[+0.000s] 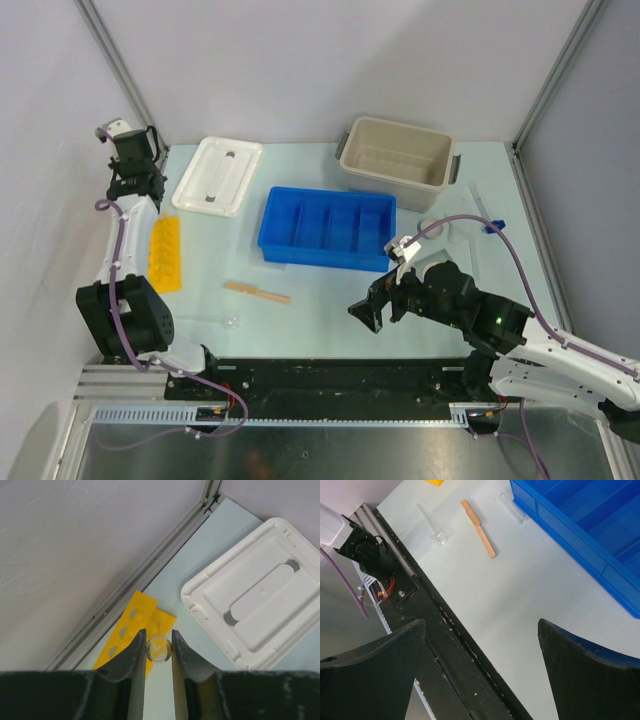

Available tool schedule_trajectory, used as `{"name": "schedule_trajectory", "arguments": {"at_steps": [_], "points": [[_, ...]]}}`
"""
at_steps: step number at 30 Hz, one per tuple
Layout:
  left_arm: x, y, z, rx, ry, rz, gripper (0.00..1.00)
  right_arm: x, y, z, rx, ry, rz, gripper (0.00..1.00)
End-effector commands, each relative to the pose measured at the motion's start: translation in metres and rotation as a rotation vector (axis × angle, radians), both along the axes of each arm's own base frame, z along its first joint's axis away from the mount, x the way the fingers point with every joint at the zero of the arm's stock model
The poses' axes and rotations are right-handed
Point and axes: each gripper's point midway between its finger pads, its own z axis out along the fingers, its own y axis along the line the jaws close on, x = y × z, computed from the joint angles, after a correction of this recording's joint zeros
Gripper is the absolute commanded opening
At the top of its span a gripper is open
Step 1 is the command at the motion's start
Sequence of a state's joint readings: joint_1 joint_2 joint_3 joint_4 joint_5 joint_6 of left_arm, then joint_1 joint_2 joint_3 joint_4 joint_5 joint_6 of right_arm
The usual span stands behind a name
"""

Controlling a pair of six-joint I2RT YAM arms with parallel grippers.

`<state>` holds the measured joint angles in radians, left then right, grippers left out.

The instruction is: Organize the chemistry lab equipment

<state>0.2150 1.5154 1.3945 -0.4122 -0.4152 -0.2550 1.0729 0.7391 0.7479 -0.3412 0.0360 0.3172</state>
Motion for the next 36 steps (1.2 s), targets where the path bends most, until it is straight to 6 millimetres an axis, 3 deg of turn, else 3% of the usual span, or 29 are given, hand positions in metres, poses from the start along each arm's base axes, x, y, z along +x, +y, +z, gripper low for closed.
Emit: {"name": "schedule_trajectory", "arguments": {"at_steps": [1,27,36], "points": [[0.008,0.004,0.002,-0.011,-0.044,0.010,0.13,0.002,-0.001,0.005,0.011,-0.020,0.011,0.99],[0.010,0.000,-0.031,-0.035,0.025,-0.015,0.13,0.007,-0.007,0.003,0.007,-0.007,0.004,0.99],[0.007,-0.004,-0.056,-0.062,0.074,-0.020,0.14,0.006,-0.008,0.004,0.012,-0.003,0.006,0.99]]}}
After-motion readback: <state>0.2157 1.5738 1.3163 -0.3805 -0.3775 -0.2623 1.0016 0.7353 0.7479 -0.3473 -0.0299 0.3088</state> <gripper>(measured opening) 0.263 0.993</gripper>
